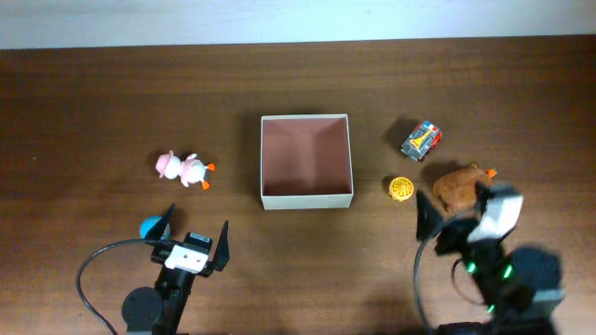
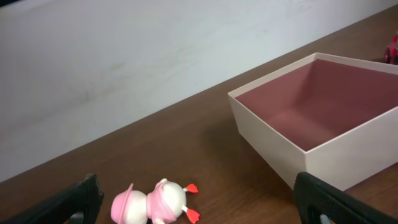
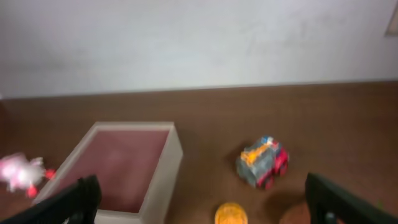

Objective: Pack container
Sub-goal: 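Move the right gripper over the grey-red toy truck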

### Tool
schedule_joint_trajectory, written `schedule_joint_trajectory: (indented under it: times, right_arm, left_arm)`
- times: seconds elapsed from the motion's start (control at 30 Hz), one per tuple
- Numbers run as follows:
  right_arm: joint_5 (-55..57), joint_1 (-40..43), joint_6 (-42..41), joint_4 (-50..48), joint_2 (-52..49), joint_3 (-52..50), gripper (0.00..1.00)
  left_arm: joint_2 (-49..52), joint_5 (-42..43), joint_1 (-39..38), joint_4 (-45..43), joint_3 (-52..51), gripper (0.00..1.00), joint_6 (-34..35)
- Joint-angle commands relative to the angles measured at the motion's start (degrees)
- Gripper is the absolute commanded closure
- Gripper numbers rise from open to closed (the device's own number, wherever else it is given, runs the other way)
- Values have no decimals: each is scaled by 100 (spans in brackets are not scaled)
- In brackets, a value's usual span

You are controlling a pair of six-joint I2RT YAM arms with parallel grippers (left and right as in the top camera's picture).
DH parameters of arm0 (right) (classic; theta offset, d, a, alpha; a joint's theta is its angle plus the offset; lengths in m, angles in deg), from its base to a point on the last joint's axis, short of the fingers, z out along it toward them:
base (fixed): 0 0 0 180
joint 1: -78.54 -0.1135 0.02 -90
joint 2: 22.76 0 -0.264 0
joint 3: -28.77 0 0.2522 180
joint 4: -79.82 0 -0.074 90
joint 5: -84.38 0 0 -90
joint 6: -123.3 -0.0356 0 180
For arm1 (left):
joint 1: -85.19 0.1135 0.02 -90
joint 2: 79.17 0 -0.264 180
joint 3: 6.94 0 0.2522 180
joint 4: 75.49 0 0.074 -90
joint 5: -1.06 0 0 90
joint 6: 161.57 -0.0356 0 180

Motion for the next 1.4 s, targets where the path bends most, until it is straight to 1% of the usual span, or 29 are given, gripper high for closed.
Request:
schedule_joint_trajectory:
  times: [0.0,0.1,0.2,0.27,0.37,0.4,0.5,0.6,0.8,0.93,1.0,1.13,1.37]
  right_arm:
    - [-227,35,109,809,-1847,1851,1]
    - [-688,35,107,1469,-3178,3215,1]
    - [-1180,31,42,1775,-4212,4118,1]
    - [-1510,31,39,1836,-4806,4435,1]
    - [-1871,31,37,1563,-5545,4603,1]
    - [-1840,33,-13,1486,-5761,4627,1]
    - [-1086,35,-927,1434,-6343,4631,1]
    - [-334,24,-1711,1628,-6859,4631,1]
    - [560,-50,-2710,1860,-7477,4631,1]
    - [1473,-170,-3565,2179,-7556,4631,1]
    - [1729,-216,-3864,2245,-7571,4631,1]
    - [1829,-238,-4135,2186,-7670,4631,1]
    - [1823,-214,-4070,1947,-8317,4631,1]
  left_arm:
    - [-50,-57,0,35,-17,0,-26]
    - [-50,-57,0,35,-17,0,-26]
    - [-50,-57,0,35,-17,0,-26]
    - [-50,-57,0,35,-17,0,-26]
    - [-50,-57,0,35,-17,0,-26]
    - [-50,-57,0,35,-17,0,-26]
    - [-50,-57,0,35,-17,0,-26]
    - [-50,-57,0,35,-17,0,-26]
    - [-50,-57,0,35,-17,0,-26]
    - [-50,-57,0,35,-17,0,-26]
    - [-50,-57,0,35,-17,0,-26]
    - [-50,-57,0,35,-17,0,-24]
    - [-50,-57,0,35,-17,0,-26]
